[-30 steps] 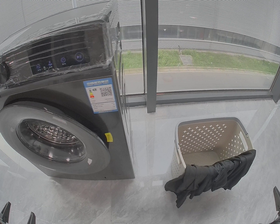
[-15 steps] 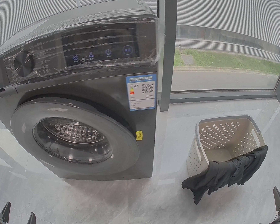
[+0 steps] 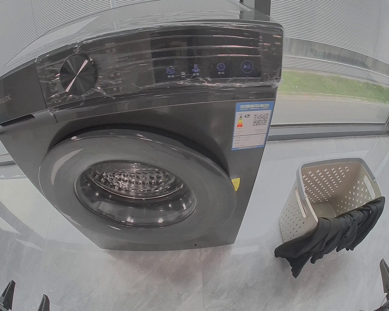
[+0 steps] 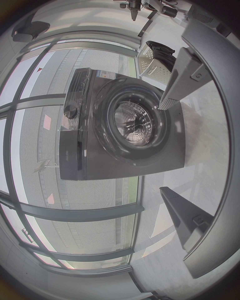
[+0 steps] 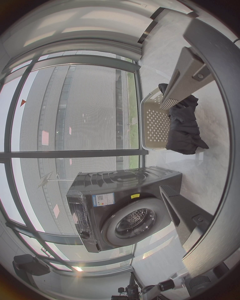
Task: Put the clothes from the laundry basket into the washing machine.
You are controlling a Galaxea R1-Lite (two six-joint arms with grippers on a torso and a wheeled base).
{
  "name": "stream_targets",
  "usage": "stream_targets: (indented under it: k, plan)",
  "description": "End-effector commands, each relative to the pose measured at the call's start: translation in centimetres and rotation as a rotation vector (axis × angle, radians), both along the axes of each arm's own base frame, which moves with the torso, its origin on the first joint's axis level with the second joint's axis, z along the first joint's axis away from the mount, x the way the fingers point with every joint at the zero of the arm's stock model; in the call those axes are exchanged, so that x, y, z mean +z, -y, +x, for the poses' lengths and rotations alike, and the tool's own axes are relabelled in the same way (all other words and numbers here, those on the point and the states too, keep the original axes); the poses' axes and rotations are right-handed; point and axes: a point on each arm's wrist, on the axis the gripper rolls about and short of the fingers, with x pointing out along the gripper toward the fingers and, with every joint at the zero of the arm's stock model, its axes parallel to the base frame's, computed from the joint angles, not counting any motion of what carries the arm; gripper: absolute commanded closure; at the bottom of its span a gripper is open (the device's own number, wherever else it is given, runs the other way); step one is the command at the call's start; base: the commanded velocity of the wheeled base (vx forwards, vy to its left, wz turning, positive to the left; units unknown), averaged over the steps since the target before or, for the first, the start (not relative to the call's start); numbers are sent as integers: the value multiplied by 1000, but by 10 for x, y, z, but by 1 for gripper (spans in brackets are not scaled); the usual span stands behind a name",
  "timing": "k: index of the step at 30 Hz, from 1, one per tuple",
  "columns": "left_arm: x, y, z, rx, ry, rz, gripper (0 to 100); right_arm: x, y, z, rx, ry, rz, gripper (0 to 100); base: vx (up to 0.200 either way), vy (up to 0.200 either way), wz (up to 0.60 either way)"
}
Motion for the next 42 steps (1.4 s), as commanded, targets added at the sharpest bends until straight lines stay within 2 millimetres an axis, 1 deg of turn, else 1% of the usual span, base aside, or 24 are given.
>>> stream_targets:
  k: [1, 12, 21, 36, 42]
  plan:
    - [-4, 0, 0, 1, 3, 0, 0, -5, 0, 0, 1, -1, 0, 0, 0, 200, 0]
    - [-4, 0, 0, 1, 3, 0, 0, -5, 0, 0, 1, -1, 0, 0, 0, 200, 0]
    - [-4, 0, 0, 1, 3, 1, 0, -5, 0, 0, 3, -1, 0, 0, 0, 0, 0]
    - [-4, 0, 0, 1, 3, 1, 0, -5, 0, 0, 1, -1, 0, 0, 200, 0, 0]
    - [-4, 0, 0, 1, 3, 1, 0, -5, 0, 0, 1, -1, 0, 0, 0, 0, 0]
